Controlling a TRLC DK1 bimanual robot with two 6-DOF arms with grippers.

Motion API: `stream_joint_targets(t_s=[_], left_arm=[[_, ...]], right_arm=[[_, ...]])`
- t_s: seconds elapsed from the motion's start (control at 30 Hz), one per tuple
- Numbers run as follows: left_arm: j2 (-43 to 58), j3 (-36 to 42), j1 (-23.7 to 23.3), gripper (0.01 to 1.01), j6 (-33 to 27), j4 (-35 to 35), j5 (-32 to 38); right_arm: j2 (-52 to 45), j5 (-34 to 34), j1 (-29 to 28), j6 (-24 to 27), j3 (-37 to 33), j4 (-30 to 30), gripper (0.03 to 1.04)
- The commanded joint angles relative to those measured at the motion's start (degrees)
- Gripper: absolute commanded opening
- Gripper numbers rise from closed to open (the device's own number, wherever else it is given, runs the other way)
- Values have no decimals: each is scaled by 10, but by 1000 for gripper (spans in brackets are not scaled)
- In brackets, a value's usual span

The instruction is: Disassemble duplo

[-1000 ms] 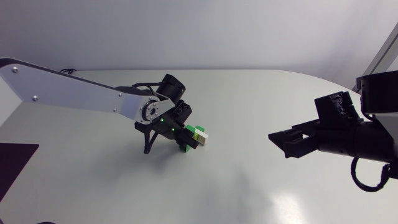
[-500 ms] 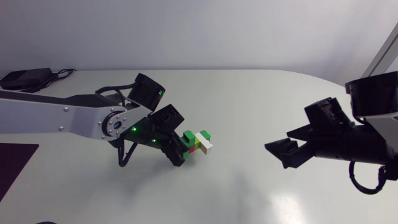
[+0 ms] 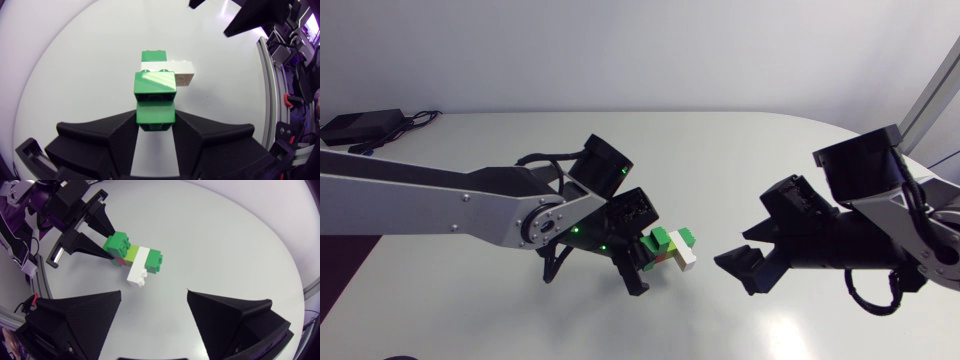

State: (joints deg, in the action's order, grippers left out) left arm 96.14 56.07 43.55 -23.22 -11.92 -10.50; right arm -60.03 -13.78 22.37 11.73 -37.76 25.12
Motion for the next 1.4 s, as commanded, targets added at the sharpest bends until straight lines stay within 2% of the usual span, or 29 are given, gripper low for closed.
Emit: stream_joint_targets(t_s=[0.0,0.17,0.3,0.4,0.6,0.77,0.9,1.17,1.37], left_arm=[[3,18,16,287,-26,4,-1],[-24,35,5,292,-101,-68,-45],[-30,71,-12,293,-170,-155,-70],[-25,99,-25,292,-215,-208,-86],[-17,124,-32,290,-282,-266,-123],[-19,121,-28,290,-323,-310,-138],[-21,118,-19,289,-342,-319,-139],[-22,131,-5,287,-348,-328,-150],[-27,140,0,287,-350,-337,-151]], right_arm=[[-22,-12,5,28,8,-4,931],[-3,-49,-8,128,13,20,980],[-1,-98,-25,195,8,50,987],[1,-111,-15,225,15,55,987],[-13,-113,20,273,30,46,987],[-27,-135,22,301,30,41,985],[-55,-150,25,308,23,34,985],[-90,-150,47,310,21,17,975],[-90,-152,65,310,25,17,900]])
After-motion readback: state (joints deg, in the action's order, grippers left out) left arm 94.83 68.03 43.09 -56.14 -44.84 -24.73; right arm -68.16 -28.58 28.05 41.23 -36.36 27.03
